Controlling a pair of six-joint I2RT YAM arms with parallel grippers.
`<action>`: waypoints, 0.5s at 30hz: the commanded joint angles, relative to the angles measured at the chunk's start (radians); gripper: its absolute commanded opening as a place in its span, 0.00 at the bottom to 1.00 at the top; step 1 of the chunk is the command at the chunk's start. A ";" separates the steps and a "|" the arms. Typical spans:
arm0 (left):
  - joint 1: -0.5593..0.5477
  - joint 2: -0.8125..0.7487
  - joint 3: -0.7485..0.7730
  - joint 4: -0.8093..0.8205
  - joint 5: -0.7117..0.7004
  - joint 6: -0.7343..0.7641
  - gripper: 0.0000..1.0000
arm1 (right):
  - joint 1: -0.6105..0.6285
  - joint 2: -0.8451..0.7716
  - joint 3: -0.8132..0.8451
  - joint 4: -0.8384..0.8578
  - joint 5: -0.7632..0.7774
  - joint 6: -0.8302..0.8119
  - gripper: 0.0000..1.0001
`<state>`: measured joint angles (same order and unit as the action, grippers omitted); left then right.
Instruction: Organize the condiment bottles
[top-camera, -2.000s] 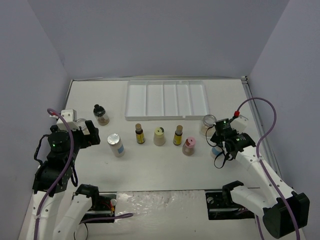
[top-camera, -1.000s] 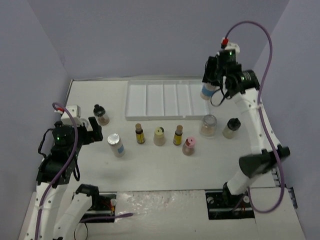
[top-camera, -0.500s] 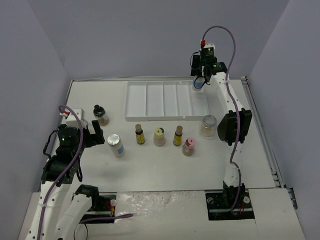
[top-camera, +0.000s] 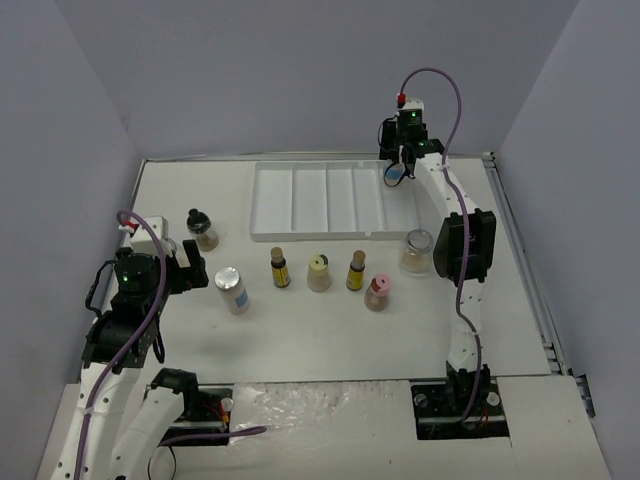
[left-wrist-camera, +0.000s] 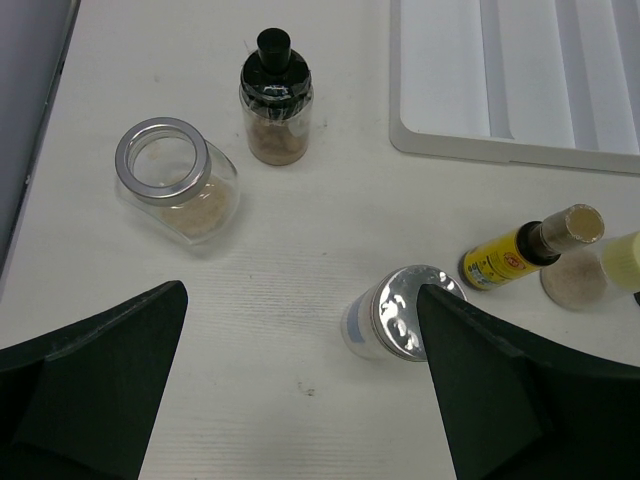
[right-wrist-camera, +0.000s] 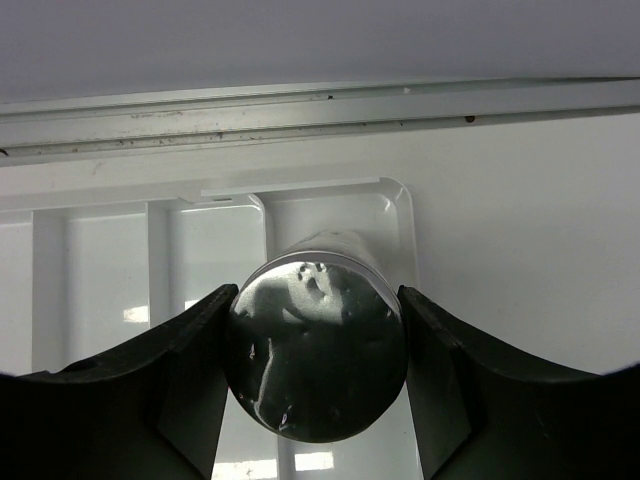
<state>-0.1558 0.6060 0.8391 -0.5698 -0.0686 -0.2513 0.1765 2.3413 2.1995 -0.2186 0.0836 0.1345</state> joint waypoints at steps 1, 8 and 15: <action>0.001 0.009 0.017 0.076 0.009 0.012 0.97 | -0.023 -0.026 0.012 0.159 -0.014 0.013 0.00; 0.001 0.011 0.014 0.079 0.017 0.014 0.97 | -0.028 -0.016 -0.022 0.163 0.002 0.004 0.42; 0.001 0.012 0.012 0.084 0.044 0.003 0.97 | -0.032 -0.043 -0.037 0.162 -0.021 -0.014 0.80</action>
<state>-0.1558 0.6060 0.8391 -0.5694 -0.0476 -0.2466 0.1501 2.3547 2.1593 -0.1571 0.0729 0.1302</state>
